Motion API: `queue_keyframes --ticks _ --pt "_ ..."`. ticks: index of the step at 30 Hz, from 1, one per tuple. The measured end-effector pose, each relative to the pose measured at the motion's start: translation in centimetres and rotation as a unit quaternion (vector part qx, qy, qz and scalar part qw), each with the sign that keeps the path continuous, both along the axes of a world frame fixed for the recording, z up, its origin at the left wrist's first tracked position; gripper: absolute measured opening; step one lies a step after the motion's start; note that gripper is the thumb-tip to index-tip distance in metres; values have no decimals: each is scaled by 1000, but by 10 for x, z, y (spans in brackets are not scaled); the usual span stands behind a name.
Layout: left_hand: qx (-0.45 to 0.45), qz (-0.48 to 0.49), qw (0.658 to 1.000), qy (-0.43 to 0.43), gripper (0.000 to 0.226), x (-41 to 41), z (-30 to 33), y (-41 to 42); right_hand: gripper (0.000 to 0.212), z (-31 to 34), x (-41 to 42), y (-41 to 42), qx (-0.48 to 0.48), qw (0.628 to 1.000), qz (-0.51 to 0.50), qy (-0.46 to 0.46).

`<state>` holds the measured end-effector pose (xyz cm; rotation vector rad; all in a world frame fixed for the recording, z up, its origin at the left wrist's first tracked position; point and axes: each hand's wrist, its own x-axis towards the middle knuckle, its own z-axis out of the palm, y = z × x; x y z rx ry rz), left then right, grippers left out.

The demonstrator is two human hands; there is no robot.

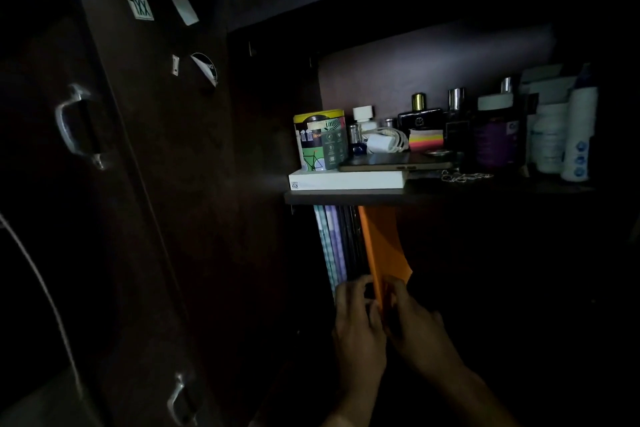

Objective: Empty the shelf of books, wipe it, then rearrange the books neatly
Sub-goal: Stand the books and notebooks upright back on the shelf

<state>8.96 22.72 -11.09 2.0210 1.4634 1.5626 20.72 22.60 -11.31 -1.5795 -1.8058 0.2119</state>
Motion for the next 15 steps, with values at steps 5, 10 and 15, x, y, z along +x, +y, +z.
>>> queue_keyframes --ticks 5,10,15 --pt "-3 -22 1000 -21 38 2 -2 1 48 1 3 -3 -11 1000 16 -7" --pt "-3 -2 1000 -9 35 2 -1 0 59 5 -1 -10 -12 1000 9 11" --pt "-26 7 1000 -10 25 1 -2 2 59 6 1 -12 -15 1000 -4 21"
